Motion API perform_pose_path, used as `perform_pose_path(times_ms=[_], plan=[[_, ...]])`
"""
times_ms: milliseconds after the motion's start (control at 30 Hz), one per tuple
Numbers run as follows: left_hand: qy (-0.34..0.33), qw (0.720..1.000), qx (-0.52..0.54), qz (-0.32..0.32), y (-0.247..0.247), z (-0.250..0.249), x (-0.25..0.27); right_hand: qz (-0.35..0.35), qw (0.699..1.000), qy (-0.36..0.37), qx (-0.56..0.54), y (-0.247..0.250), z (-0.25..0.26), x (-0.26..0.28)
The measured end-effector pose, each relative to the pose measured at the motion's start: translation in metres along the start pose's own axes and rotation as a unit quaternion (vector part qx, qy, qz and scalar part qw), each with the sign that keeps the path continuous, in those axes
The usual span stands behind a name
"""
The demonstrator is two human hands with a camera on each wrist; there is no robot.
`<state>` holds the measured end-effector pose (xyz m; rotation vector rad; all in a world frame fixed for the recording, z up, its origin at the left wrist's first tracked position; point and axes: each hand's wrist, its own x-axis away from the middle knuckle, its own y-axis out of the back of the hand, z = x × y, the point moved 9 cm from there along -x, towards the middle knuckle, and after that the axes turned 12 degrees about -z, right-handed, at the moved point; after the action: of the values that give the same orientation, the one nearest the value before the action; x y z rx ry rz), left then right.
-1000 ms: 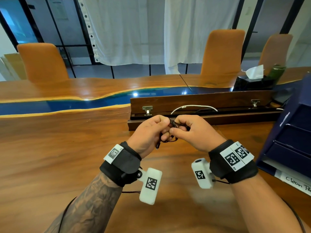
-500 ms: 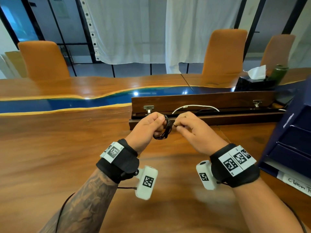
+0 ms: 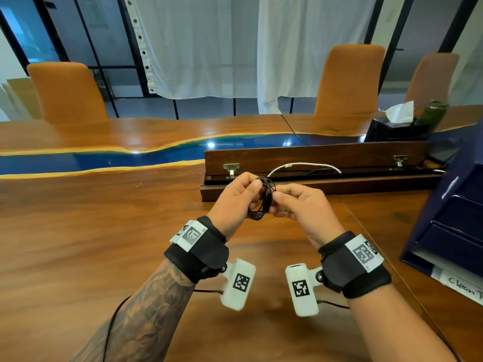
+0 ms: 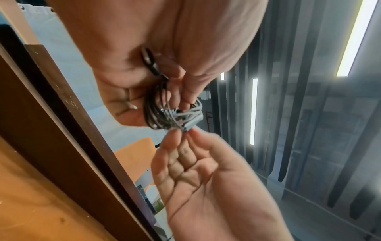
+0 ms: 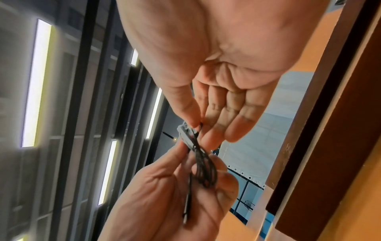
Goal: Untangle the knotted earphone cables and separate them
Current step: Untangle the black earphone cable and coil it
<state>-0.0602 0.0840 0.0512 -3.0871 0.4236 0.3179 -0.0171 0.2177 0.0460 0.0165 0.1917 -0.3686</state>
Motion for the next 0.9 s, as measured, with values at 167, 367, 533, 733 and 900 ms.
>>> perform_pose_path(times_ms=[167, 367, 533, 733, 900], plan=[[-0.02, 0.998, -0.039, -0.051, 0.0, 0.004, -0.001, 0.024, 0.999, -0.028, -0.007, -0.007, -0.013, 0.002], [-0.025, 0.996, -0.052, -0.068, 0.0, 0.005, 0.001, 0.025, 0.997, -0.067, -0.017, -0.009, -0.03, 0.003], [0.004, 0.997, -0.017, -0.073, 0.001, 0.012, -0.001, 0.025, 0.996, -0.074, -0.034, -0.006, -0.031, 0.002], [0.025, 0.997, 0.008, -0.075, 0.001, 0.019, -0.001, 0.0, 0.997, -0.07, -0.037, -0.008, -0.038, -0.002], [0.058, 0.995, 0.05, -0.071, 0.001, 0.026, -0.003, -0.008, 0.996, -0.068, -0.049, -0.006, -0.038, -0.008]])
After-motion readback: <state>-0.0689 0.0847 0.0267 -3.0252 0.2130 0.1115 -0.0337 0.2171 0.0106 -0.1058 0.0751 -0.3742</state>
